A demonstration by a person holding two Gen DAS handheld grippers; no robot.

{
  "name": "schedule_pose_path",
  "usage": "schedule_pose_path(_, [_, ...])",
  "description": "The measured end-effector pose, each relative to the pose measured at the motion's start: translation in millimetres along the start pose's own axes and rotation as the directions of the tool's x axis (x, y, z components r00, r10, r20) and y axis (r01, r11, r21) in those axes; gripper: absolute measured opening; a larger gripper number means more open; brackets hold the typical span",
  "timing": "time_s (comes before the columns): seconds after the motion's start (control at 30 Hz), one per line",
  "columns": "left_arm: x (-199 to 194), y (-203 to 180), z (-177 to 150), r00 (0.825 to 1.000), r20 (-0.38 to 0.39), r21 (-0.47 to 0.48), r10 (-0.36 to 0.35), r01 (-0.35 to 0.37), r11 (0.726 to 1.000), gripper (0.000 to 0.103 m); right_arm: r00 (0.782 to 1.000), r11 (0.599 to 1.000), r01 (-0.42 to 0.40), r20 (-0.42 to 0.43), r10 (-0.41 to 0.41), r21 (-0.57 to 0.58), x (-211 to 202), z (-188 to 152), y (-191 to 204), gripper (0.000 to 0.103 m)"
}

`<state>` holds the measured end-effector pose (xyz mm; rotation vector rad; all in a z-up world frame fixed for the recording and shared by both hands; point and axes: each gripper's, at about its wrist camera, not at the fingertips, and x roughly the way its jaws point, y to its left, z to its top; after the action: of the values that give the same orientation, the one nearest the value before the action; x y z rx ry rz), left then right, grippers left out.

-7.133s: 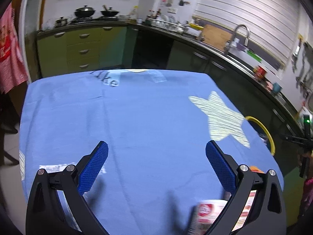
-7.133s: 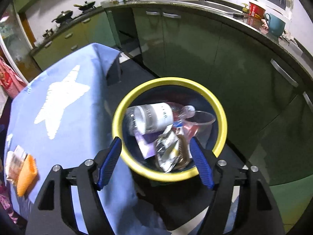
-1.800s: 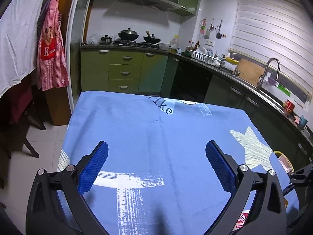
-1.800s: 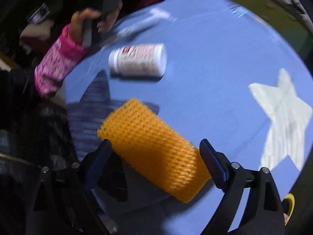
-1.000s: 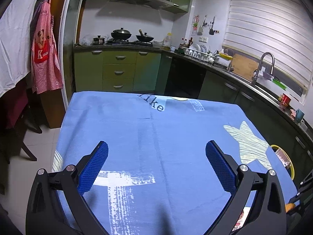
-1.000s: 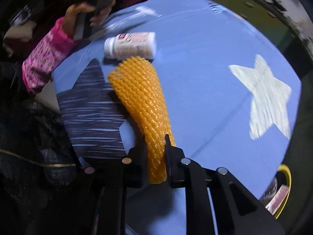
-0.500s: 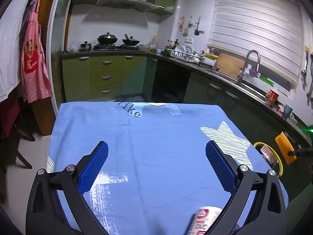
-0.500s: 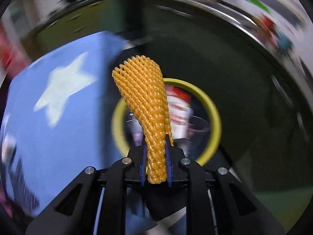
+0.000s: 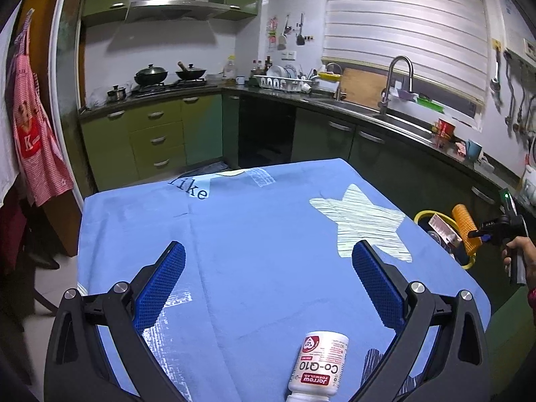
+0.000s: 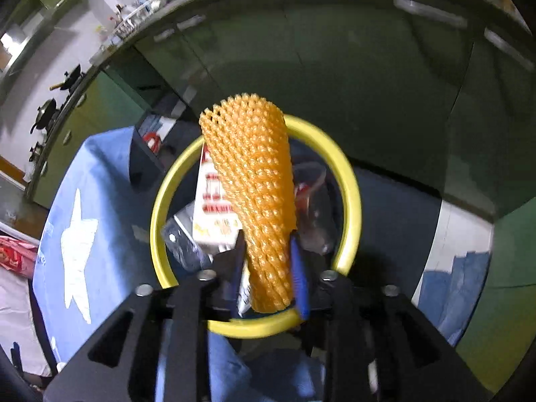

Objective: Collect trash
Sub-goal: 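Carry the foam net over the bin and open the right tool, then grasp the white supplement bottle around its body with the left tool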

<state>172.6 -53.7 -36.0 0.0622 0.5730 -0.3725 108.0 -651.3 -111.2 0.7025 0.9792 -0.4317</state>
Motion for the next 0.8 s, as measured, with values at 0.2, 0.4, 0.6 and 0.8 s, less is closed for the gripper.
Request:
schedule_pose_path(0.2, [1.0, -2.5, -1.3, 1.000, -0.011, 0.017, -0.014, 0.014, 1.000, 0.098, 1.000, 0.999, 0.018, 0.017, -0.017, -0.051, -17.3, -13.3, 4.4, 0.057])
schedule_pose_path(0.4, [0.3, -4.6, -2.9, 0.999, -0.012, 0.037, -0.035, 0.035, 0.999, 0.098, 0.997, 0.997, 0.005, 0.074, 0.001, -0.076, -45.9, -18.9, 2.0, 0.057])
schedule_pose_path(0.6, [-1.5, -18.5, -11.3, 0.996, -0.053, 0.087, -0.074, 0.079, 0.993, 0.098, 0.993, 0.981, -0.062, 0.092, 0.080, -0.185, -71.5, -44.8, 30.4, 0.057])
schedule_pose_path(0.8, [6.3, -37.7, -30.0, 0.984, -0.153, 0.171, -0.087, 0.113, 0.979, 0.098, 0.986, 0.949, -0.096, 0.099, 0.131, -0.299, -87.9, -72.5, 61.8, 0.062])
